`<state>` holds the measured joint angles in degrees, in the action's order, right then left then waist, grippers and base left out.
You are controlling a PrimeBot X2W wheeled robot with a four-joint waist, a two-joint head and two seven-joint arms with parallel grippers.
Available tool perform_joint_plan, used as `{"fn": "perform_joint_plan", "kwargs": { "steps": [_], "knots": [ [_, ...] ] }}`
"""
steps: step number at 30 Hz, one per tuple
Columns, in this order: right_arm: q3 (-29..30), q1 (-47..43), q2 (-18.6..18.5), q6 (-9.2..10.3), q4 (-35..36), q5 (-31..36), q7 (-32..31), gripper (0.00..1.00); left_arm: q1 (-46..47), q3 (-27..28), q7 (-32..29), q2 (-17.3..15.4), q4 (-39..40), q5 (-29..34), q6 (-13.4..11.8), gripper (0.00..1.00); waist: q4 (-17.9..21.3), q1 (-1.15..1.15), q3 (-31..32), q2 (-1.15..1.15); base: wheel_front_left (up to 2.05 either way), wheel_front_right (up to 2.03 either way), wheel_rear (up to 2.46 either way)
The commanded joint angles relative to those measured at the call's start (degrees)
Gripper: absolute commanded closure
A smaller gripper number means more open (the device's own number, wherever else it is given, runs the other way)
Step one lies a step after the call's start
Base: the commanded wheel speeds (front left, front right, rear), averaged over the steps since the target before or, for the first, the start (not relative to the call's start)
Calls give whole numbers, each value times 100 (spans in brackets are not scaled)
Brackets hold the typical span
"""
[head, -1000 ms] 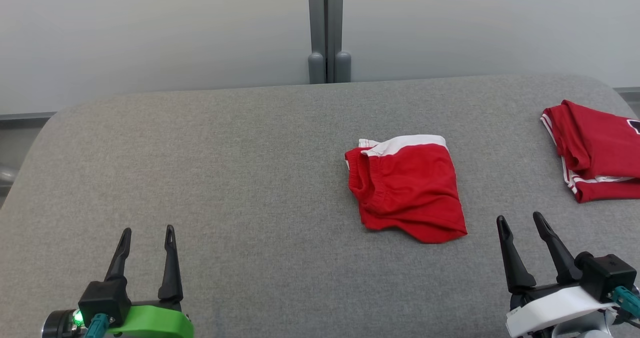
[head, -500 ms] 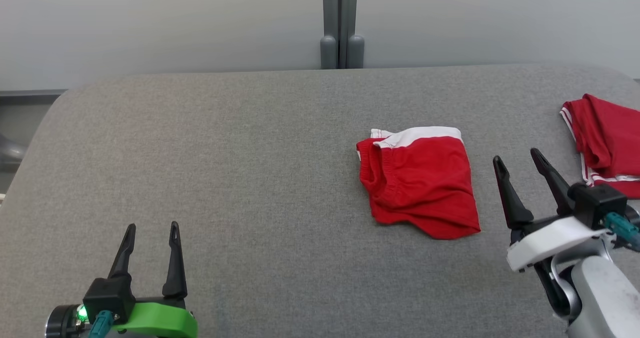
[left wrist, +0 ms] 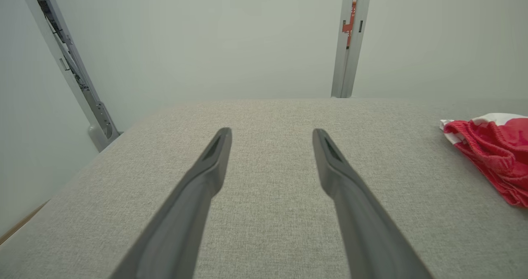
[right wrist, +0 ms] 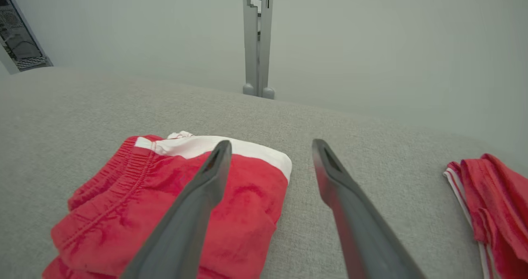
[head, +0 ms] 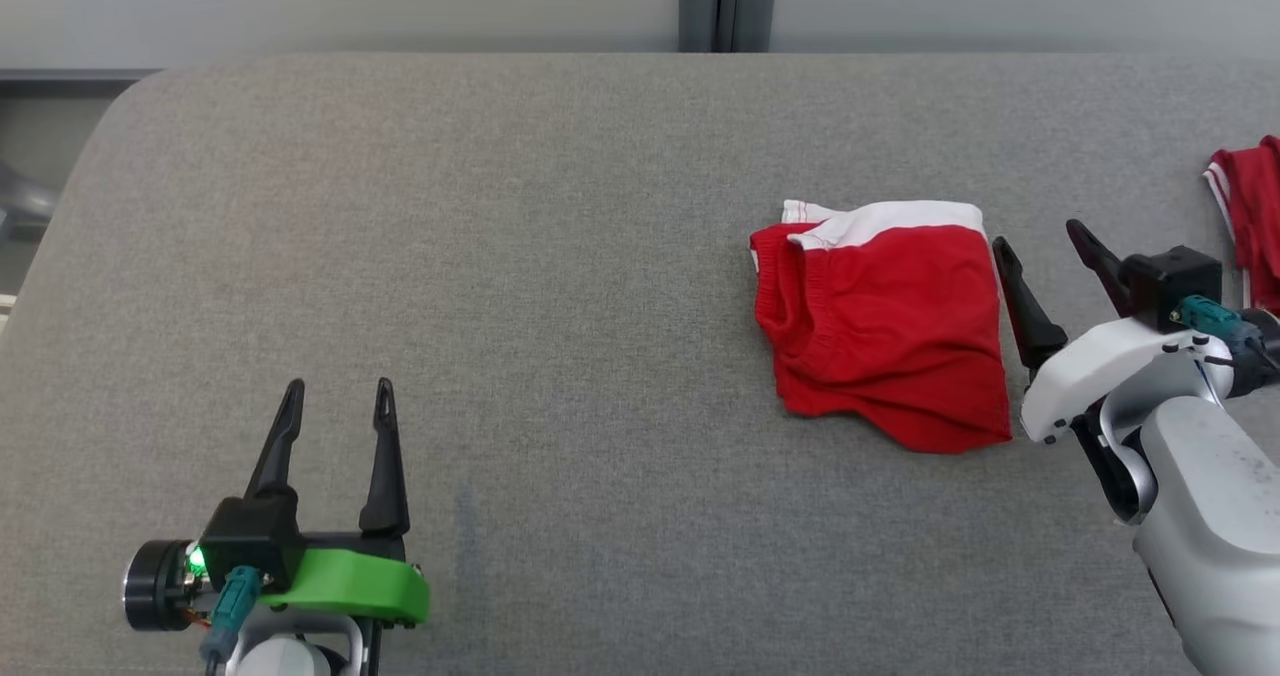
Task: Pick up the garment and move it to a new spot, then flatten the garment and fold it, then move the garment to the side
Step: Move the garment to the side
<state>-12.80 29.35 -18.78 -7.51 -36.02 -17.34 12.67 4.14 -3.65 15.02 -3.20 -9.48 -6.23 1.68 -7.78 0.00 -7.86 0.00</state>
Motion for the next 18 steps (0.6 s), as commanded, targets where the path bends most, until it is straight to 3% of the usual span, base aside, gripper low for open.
{"fn": "perform_joint_plan", "kwargs": {
  "steps": [1,17,18],
  "knots": [
    [-58,114,17,7,-198,-59,13,0,132,-34,16,-4,5,38,-35,0,-120,0,-239,0,0,0,0],
    [-516,482,455,6,-2145,-950,123,0,455,-345,16,22,-69,-57,-205,0,-224,0,-595,0,0,0,0],
    [-591,467,499,6,-2206,-1024,83,51,474,-349,16,23,-57,-73,-224,0,-223,0,-604,0,0,0,0]
  ]
}}
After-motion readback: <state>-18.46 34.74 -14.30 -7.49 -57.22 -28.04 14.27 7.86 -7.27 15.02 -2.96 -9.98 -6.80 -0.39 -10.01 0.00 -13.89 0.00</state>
